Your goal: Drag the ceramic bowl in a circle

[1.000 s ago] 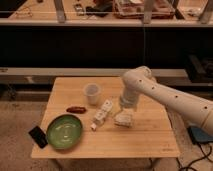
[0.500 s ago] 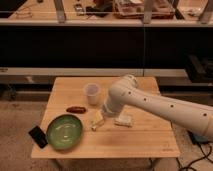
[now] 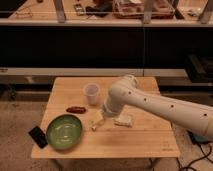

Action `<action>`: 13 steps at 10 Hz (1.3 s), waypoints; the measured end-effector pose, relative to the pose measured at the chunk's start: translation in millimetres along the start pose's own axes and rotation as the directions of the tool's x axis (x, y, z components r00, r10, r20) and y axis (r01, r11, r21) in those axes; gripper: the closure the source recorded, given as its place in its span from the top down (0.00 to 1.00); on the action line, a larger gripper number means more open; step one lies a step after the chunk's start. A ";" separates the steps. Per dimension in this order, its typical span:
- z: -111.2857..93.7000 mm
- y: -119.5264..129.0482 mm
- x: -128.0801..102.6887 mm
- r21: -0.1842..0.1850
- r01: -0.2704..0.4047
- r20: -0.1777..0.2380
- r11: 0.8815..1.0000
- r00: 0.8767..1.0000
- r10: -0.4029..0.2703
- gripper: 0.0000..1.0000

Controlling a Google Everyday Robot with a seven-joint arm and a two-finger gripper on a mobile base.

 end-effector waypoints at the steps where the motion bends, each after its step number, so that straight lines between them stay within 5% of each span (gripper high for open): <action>1: -0.7 0.3 8.4 0.022 -0.021 -0.023 1.000 0.999 0.022 0.80; 3: 3.0 -7.4 39.2 0.094 -0.059 -0.078 0.994 0.995 0.066 0.80; 6: 11.0 -16.9 76.2 0.135 -0.063 -0.126 0.989 0.989 0.080 0.80; 13: 43.4 -93.7 115.4 0.202 0.109 -0.102 0.973 0.991 -0.089 0.80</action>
